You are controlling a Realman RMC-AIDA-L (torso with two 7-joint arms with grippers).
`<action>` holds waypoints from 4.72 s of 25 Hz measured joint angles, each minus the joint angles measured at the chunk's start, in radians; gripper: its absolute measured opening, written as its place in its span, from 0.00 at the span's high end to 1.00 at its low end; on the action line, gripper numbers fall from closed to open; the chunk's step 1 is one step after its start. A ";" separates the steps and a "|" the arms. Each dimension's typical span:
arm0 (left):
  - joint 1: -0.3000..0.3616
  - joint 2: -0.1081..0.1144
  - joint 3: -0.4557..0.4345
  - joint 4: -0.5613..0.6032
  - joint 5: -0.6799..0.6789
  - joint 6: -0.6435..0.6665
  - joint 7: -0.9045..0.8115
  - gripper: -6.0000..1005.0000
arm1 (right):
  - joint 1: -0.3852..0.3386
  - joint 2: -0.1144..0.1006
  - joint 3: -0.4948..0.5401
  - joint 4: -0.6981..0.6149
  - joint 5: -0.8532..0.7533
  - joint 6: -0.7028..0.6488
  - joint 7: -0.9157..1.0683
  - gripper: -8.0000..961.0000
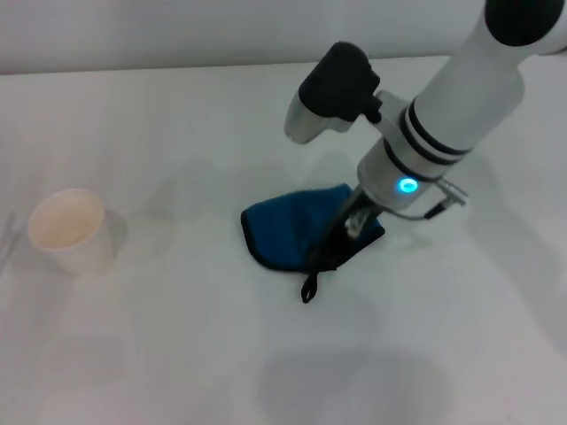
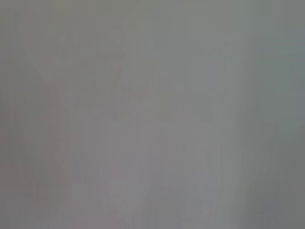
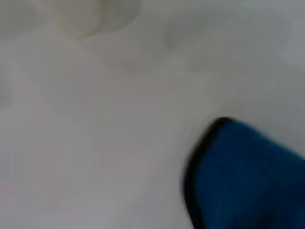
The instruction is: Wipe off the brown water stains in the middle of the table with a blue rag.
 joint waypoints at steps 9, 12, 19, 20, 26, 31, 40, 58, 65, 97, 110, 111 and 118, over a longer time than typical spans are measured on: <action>-0.015 0.002 -0.003 0.003 0.000 0.022 0.000 0.13 | -0.068 0.000 -0.085 -0.136 0.143 0.243 -0.029 0.94; -0.019 0.002 -0.004 0.003 0.000 0.023 0.000 0.13 | -0.071 0.001 -0.121 -0.138 0.187 0.302 -0.055 0.94; -0.022 0.003 -0.003 0.005 0.000 0.023 0.000 0.13 | -0.082 0.000 -0.185 -0.152 0.228 0.396 -0.073 0.94; -0.022 0.003 -0.002 0.006 0.000 0.023 0.000 0.13 | -0.085 -0.002 -0.184 -0.155 0.225 0.398 -0.072 0.94; -0.021 0.003 0.000 0.011 0.000 0.023 0.000 0.13 | -0.103 -0.011 -0.040 -0.157 0.106 0.336 -0.053 0.94; -0.021 0.002 0.000 0.012 0.000 0.023 0.000 0.13 | -0.112 -0.015 0.126 -0.134 -0.014 0.231 -0.053 0.93; -0.021 -0.001 0.000 0.013 0.000 0.023 0.000 0.13 | -0.144 -0.020 0.317 -0.128 -0.167 0.090 -0.052 0.92; -0.037 0.003 -0.005 0.013 0.000 0.050 0.000 0.13 | -0.179 -0.034 0.441 -0.137 -0.191 0.084 -0.110 0.91; -0.040 0.003 -0.005 0.015 0.000 0.062 0.000 0.13 | -0.179 -0.022 0.445 -0.137 -0.177 0.113 -0.132 0.73; -0.055 0.003 0.000 0.017 0.000 0.066 0.000 0.13 | -0.394 -0.018 0.761 -0.374 0.031 0.009 -0.316 0.55; -0.060 0.003 0.000 0.017 0.000 0.079 0.000 0.13 | -0.439 -0.024 1.125 -0.024 0.469 -0.025 -0.840 0.56; -0.061 0.003 0.000 0.017 0.000 0.085 0.000 0.13 | -0.444 -0.025 1.129 -0.016 0.474 -0.029 -0.859 0.56; -0.066 0.003 -0.004 0.017 0.000 0.113 0.000 0.13 | -0.453 -0.022 1.180 0.094 0.575 -0.083 -1.046 0.56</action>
